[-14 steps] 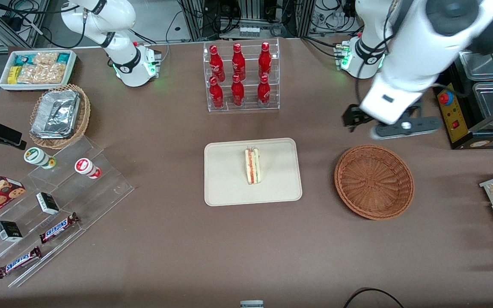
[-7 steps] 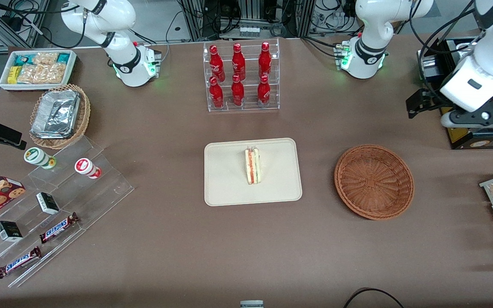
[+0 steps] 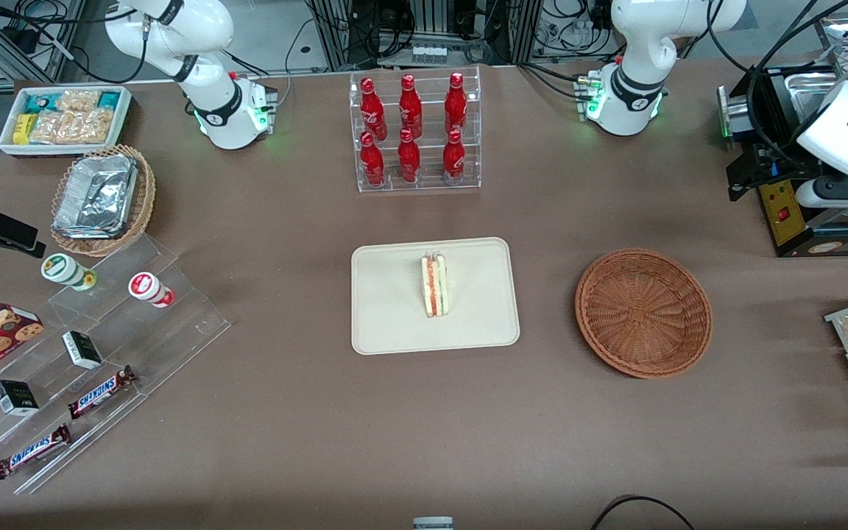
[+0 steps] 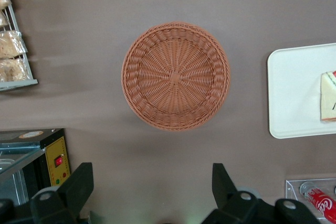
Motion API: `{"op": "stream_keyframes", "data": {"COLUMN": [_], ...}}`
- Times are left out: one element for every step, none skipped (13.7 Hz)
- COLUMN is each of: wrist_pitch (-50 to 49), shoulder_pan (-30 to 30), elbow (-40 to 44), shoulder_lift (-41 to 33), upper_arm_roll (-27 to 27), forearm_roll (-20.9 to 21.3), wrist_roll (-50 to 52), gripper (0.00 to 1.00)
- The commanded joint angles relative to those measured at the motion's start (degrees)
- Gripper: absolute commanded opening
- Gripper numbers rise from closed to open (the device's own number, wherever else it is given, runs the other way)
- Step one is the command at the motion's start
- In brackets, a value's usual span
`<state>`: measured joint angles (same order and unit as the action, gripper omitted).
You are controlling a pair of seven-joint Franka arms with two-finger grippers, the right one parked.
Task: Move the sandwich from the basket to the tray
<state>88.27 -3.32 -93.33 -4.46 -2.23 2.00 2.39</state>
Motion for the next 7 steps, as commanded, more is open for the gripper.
{"op": "stream_keyframes", "data": {"wrist_pitch": [1.89, 3.55, 4.18, 4.10, 3.84, 3.66, 3.57], "shoulder_pan": [0.25, 0.59, 1.47, 2.26, 2.27, 2.18, 2.27], "elbow": [2.27, 2.54, 3.50, 4.98, 6.65, 7.02, 7.02], "shoulder_lift": [1.91, 2.09, 2.96, 3.93, 5.07, 5.25, 5.25], "upper_arm_roll": [0.47, 0.47, 0.30, 0.21, 0.21, 0.21, 0.21], "forearm_roll": [-1.56, -1.74, -1.83, -1.83, -1.74, -1.74, -1.74], "wrist_roll": [-1.07, -1.07, -1.33, -2.55, -3.52, -3.36, -3.36], "gripper": [1.00, 1.00, 1.00, 1.00, 1.00, 1.00, 1.00]}}
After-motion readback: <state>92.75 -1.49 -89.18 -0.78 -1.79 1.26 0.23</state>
